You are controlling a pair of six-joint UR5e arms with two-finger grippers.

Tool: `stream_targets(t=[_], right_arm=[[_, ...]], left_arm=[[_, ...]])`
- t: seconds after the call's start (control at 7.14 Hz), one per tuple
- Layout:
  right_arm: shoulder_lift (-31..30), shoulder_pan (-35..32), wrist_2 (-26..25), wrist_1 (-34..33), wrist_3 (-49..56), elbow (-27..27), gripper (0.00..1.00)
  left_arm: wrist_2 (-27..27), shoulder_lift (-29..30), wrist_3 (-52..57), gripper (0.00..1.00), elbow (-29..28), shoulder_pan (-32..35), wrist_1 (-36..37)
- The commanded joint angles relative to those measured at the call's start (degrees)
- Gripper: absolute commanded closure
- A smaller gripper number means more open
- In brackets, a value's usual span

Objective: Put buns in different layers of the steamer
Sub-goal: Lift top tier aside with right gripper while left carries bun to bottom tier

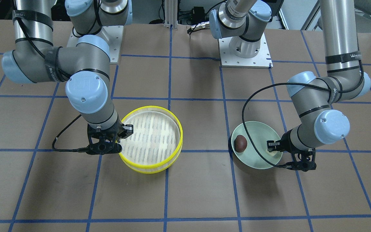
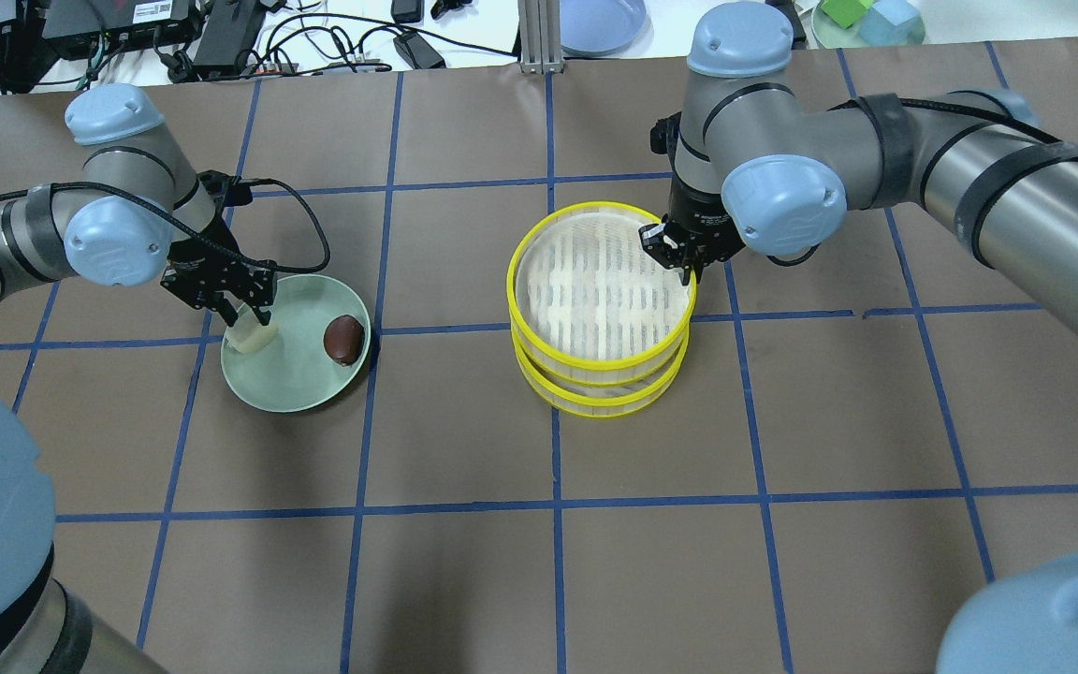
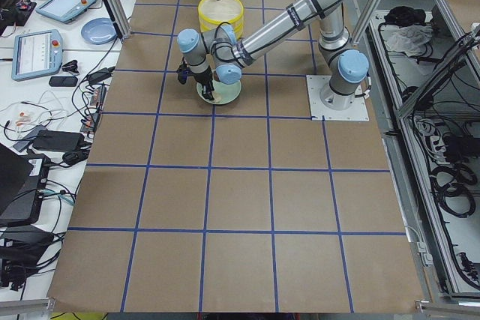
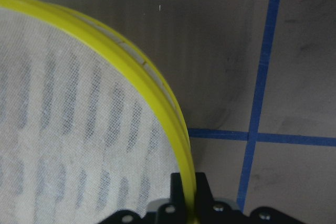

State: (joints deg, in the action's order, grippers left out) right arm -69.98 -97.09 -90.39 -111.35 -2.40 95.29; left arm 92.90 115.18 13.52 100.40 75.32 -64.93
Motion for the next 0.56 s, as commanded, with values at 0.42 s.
stream_targets(t=[0.42], right_arm=[[-4.3,5.1,-0.7,8.9,2.6,-5.5,1.00]], left_arm=[[-0.9,-3.0,1.2,1.00,-1.3,0.3,-1.0]])
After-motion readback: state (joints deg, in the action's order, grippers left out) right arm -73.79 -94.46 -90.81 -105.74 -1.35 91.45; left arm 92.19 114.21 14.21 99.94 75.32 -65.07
